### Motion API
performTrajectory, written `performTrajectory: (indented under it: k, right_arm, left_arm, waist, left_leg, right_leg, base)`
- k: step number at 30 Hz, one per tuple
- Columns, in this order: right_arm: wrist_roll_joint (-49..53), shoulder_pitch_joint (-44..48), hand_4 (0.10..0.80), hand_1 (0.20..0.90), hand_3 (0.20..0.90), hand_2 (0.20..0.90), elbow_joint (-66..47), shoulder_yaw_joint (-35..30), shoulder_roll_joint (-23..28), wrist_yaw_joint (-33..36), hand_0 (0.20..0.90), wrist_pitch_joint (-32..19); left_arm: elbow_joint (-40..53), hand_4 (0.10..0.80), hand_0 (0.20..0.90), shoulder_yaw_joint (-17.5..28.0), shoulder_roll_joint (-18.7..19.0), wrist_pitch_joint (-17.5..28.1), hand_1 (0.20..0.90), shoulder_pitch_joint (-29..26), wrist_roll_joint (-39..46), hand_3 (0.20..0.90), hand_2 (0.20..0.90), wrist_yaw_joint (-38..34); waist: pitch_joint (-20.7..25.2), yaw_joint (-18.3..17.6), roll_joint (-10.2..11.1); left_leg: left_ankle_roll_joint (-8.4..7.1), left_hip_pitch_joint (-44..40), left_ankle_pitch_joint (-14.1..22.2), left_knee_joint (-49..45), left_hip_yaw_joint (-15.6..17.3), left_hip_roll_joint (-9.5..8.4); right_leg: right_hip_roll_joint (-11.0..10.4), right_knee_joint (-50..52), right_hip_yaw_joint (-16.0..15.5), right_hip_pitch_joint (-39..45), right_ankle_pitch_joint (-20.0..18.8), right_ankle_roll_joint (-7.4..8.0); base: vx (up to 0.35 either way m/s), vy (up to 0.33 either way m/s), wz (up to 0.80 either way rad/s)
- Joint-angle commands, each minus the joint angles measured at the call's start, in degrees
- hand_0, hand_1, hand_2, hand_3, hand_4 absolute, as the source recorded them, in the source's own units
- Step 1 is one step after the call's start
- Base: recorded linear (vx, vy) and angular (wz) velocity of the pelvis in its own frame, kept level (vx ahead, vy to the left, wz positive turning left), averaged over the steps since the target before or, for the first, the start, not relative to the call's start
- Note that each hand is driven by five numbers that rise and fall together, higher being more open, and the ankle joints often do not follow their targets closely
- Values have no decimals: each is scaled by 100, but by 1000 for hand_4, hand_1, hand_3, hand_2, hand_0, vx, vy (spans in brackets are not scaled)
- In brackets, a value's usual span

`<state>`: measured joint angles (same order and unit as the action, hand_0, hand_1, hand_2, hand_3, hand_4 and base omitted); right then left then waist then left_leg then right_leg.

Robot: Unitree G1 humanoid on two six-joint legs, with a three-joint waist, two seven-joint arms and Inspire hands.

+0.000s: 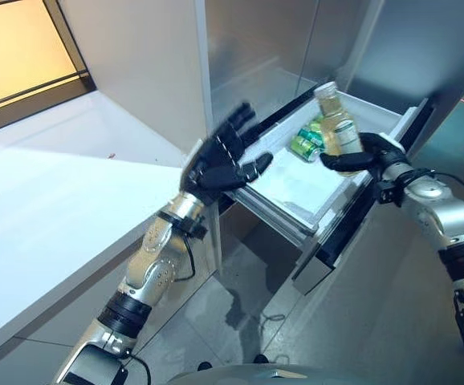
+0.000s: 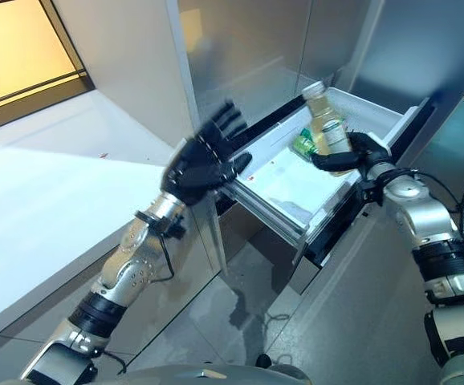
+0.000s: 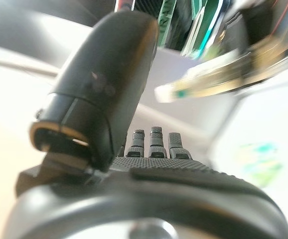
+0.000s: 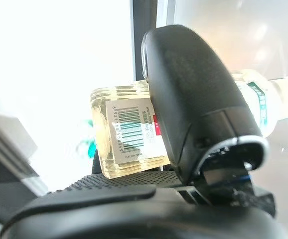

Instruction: Put drinks into fridge and close the fridge

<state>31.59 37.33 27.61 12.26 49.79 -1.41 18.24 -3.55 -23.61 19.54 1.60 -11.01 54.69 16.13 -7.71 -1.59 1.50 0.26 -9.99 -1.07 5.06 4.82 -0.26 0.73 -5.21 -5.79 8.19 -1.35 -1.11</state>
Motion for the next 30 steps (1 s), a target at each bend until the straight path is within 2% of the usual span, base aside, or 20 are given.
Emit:
performTrajectory:
  k: [1, 5, 8, 12, 19, 21, 24, 30]
  right_arm:
    - [93, 1987, 100, 300, 200, 300, 424, -86, 809, 83, 300, -1292]
    - [-118, 2324, 100, 300, 200, 300, 1333, 292, 986, 84, 300, -1448]
    - [-290, 2498, 100, 300, 200, 300, 1719, 503, 1049, 75, 300, -1372]
    - [-469, 2583, 100, 300, 200, 300, 2193, 615, 1072, 66, 300, -1305]
    - [-657, 2713, 100, 300, 200, 300, 2644, 697, 954, 64, 300, -1024]
    - [-698, 2681, 100, 300, 200, 300, 2682, 771, 897, 64, 300, -884]
    - [-726, 2489, 100, 300, 200, 300, 2605, 747, 864, 1, 300, -749]
    - [-1025, 2174, 100, 300, 200, 300, 2483, 728, 823, -270, 300, -424]
  left_arm:
    - [241, 800, 900, -539, 162, -233, 900, 361, 407, 900, 900, 796]
    - [-195, 800, 900, -784, 494, -419, 900, 1025, -60, 900, 900, 1211]
    - [-637, 800, 900, -804, 669, -586, 900, 1347, -428, 900, 900, 1343]
    - [-1399, 800, 900, -761, 785, -463, 900, 1613, -840, 900, 900, 1521]
    - [-2350, 800, 900, -560, 796, -181, 900, 1357, -1067, 900, 900, 1351]
    - [-2777, 800, 900, -263, 773, 43, 900, 1112, -1197, 900, 900, 1161]
    - [-3008, 800, 900, 49, 756, 178, 900, 980, -1407, 900, 900, 782]
    - [-3371, 800, 900, 515, 772, 181, 900, 843, -1729, 900, 900, 390]
  waist:
    - [501, 296, 319]
    - [413, 515, 267]
    - [339, 633, 215]
    - [204, 751, 140]
    - [-202, 849, 55]
    - [-596, 864, -17]
    - [-859, 870, -50]
    - [-1163, 889, -90]
  left_leg:
    - [19, 169, 450, -269, -155, -83]
    - [13, 255, 411, -275, -236, -81]
    - [14, 342, 385, -294, -297, -86]
    - [20, 494, 338, -315, -340, -92]
    - [55, 973, 265, -428, -388, -93]
    - [85, 1240, 212, -485, -352, -68]
    - [105, 1422, 189, -575, -336, -56]
    - [119, 1635, 188, -767, -315, -68]
  right_leg:
    - [-120, 502, -239, -96, 342, 293]
    - [-141, 488, -369, -104, 373, 267]
    - [-156, 496, -441, -139, 389, 255]
    - [-175, 503, -493, -242, 392, 245]
    - [-192, 664, -489, -699, 384, 229]
    - [-174, 743, -451, -980, 316, 219]
    - [-171, 789, -447, -1123, 263, 221]
    - [-211, 866, -483, -1252, 203, 245]
  base:
    - [70, 9, 11]
    - [66, 7, 11]
    - [55, 3, 22]
    - [34, 1, 19]
    - [-89, -42, 12]
    - [-206, -78, 9]
    - [-105, -82, -1]
    - [-47, -70, 0]
